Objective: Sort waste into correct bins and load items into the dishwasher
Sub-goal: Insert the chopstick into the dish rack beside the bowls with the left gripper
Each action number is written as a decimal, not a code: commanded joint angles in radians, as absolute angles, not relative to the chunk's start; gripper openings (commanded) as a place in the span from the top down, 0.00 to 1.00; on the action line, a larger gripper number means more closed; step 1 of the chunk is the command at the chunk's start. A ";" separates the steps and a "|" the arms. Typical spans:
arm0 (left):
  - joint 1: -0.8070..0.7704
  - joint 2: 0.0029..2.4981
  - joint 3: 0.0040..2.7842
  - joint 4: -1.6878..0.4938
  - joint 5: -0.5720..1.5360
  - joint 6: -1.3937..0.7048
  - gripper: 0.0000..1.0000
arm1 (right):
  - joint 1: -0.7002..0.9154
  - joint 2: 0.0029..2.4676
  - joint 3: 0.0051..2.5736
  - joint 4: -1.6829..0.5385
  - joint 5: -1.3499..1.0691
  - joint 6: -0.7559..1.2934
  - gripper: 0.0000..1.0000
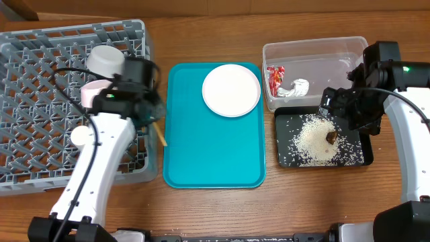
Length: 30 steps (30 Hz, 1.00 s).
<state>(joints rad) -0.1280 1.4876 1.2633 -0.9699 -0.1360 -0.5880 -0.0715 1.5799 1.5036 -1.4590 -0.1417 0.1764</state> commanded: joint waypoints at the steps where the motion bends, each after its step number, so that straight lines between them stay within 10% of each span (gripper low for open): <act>1: -0.059 1.512 1.277 -0.939 -0.160 -0.434 0.96 | -0.074 1.563 1.526 -1.458 -0.136 0.180 0.00; 8: -0.022 1.561 1.277 -0.874 -0.169 -0.331 0.93 | -0.074 1.563 1.526 -1.462 -0.136 0.180 0.00; 15: -0.020 1.593 1.277 -0.886 -0.167 -0.329 0.43 | -0.074 1.563 1.526 -1.467 -0.135 0.179 0.00; 30: -0.020 1.593 1.277 -0.907 -0.107 -0.329 0.60 | -0.074 1.563 1.526 -1.470 -0.135 0.180 0.00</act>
<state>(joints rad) -0.0280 1.5864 1.2636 -0.9134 -0.1162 -0.3374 -0.0715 1.5799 1.5036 -1.4700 -0.1413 0.1768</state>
